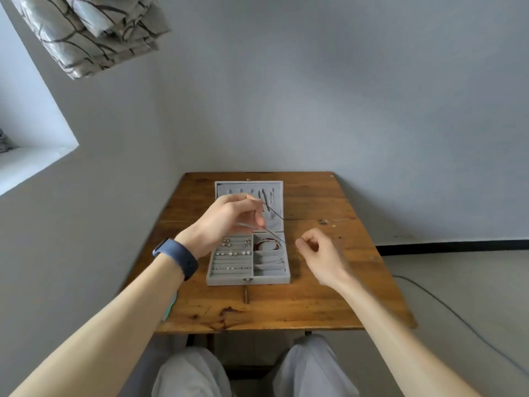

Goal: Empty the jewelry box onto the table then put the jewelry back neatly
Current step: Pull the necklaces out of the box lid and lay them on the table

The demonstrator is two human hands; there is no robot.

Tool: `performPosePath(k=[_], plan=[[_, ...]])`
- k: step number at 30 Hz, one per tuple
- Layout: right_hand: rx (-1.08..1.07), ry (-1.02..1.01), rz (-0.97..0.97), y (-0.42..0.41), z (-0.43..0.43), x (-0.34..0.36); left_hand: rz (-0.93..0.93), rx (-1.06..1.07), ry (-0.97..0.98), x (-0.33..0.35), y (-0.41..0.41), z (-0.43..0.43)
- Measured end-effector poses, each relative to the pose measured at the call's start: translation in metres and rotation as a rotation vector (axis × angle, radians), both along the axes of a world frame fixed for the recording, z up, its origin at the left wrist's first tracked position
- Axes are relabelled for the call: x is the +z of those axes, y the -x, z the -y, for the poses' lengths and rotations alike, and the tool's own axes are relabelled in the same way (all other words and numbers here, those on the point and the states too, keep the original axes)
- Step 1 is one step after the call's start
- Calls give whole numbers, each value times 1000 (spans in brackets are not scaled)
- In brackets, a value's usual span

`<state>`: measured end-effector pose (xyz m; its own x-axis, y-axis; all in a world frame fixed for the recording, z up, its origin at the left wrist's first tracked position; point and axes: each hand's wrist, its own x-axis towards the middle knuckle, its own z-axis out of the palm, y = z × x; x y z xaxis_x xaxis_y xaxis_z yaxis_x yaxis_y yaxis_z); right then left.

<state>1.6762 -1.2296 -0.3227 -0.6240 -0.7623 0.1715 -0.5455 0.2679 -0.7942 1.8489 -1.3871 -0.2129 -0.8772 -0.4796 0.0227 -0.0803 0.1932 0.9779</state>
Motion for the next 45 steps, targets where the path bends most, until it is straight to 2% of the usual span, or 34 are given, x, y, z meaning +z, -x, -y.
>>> performPosePath(k=[3, 5, 9, 12, 18, 21, 24, 27, 31, 33, 36, 42, 45], plan=[[24, -79, 36, -11, -5, -21, -95, -6, -139, 12, 9, -4], [35, -108, 109, -20, -9, -32, -123, 22, -136, 20, 14, -2], [97, -26, 485, -42, -21, -51, -130, 131, -77, 28, 13, 13], [146, 55, 668, -57, -34, -61, -103, 259, -75, 18, 5, 30], [143, 138, 860, -78, -67, -79, 0, 443, -209, -34, -18, 58], [109, 139, 944, -81, -87, -91, 96, 482, -215, -63, -24, 63], [57, 86, 907, -80, -108, -97, 182, 471, -87, -87, -24, 64], [15, 41, 812, -78, -128, -98, 275, 429, 233, -101, -19, 62], [-130, 118, 790, -72, -159, -102, 392, 370, 460, -111, -1, 52], [-225, 182, 804, -69, -173, -107, 433, 381, 509, -116, 15, 42], [-344, 253, 797, -67, -186, -115, 410, 421, 484, -124, 45, 26], [-511, 244, 669, -52, -206, -122, 315, 327, 522, -127, 123, -2], [-581, 231, 591, -43, -208, -125, 290, 277, 604, -128, 166, -13]])
